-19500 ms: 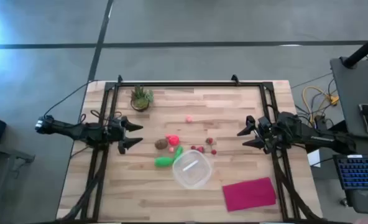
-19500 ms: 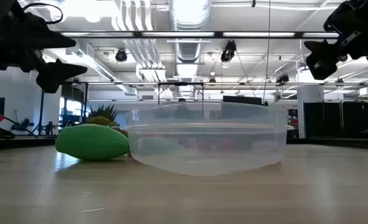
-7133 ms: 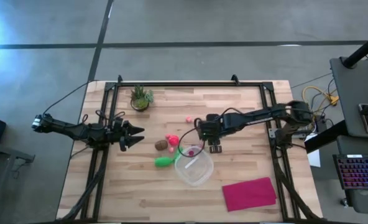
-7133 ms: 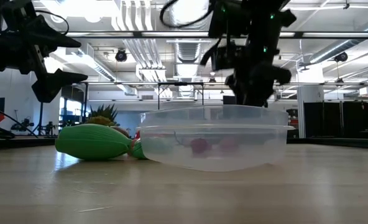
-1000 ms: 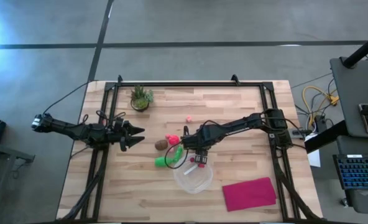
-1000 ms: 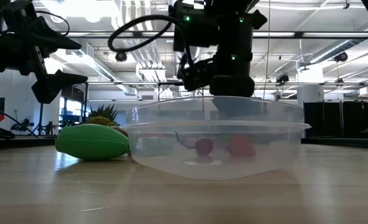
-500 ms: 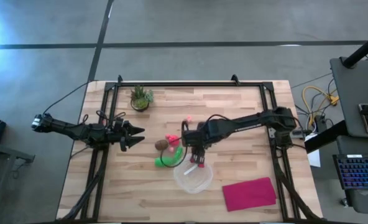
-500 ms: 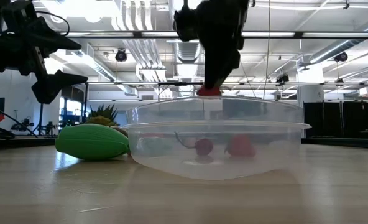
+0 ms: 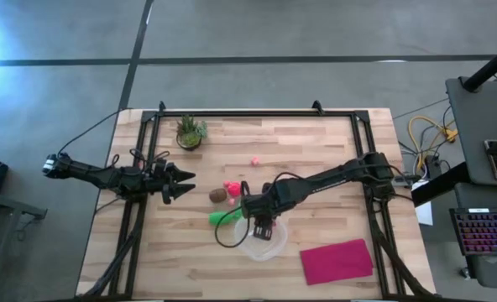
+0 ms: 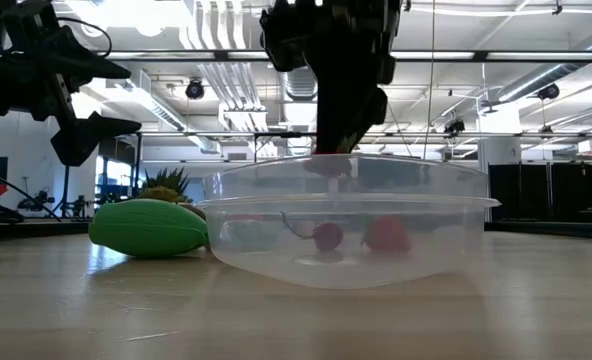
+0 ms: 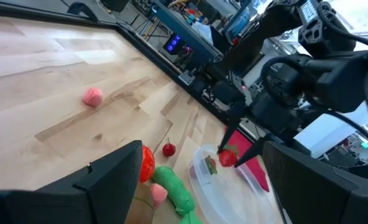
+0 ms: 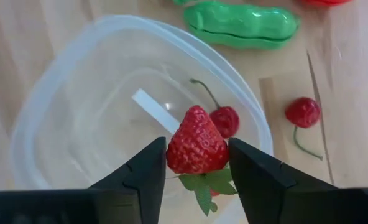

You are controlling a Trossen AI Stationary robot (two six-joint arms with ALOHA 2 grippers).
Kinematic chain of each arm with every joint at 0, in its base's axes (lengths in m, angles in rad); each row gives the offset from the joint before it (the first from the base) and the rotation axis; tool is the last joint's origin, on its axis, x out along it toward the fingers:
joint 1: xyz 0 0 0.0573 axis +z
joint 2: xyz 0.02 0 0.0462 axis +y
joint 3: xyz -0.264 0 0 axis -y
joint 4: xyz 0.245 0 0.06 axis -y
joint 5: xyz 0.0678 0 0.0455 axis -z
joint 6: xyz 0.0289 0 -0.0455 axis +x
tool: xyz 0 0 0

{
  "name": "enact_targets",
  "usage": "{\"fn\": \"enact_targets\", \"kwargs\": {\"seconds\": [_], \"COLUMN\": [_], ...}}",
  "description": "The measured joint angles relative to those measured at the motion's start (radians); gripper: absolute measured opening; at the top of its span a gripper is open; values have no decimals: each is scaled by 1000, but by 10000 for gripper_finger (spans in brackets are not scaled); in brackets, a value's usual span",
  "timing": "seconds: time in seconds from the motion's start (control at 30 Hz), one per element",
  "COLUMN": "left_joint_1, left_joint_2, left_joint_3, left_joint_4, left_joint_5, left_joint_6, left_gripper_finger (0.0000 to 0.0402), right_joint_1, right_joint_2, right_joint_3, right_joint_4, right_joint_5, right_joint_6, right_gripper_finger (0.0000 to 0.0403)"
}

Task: Pick and placing Produce into tupperware
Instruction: Put the red strawberry into the transparent bin, then put the red cherry into the transparent bin

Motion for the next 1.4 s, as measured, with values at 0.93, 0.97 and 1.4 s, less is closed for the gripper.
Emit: {"fn": "enact_targets", "kwargs": {"seconds": [0.93,0.97,1.4], "left_joint_1": [0,0,0], "left_joint_2": [-1,0,1], "left_joint_3": [0,0,0], "left_joint_4": [0,1,3], "left_joint_5": [0,0,-1], "left_joint_6": [0,0,0], "left_gripper_finger": [320,320,320], "right_joint_1": [-221,-218,-202], "right_joint_2": [114,128,227], "right_joint_3": [115,122,215], "right_joint_4": [-234,-234,-231], "right_joint_5": [-80,-77,7], "right_joint_6": [113,108,107], "right_gripper_finger": [230,230,229]}}
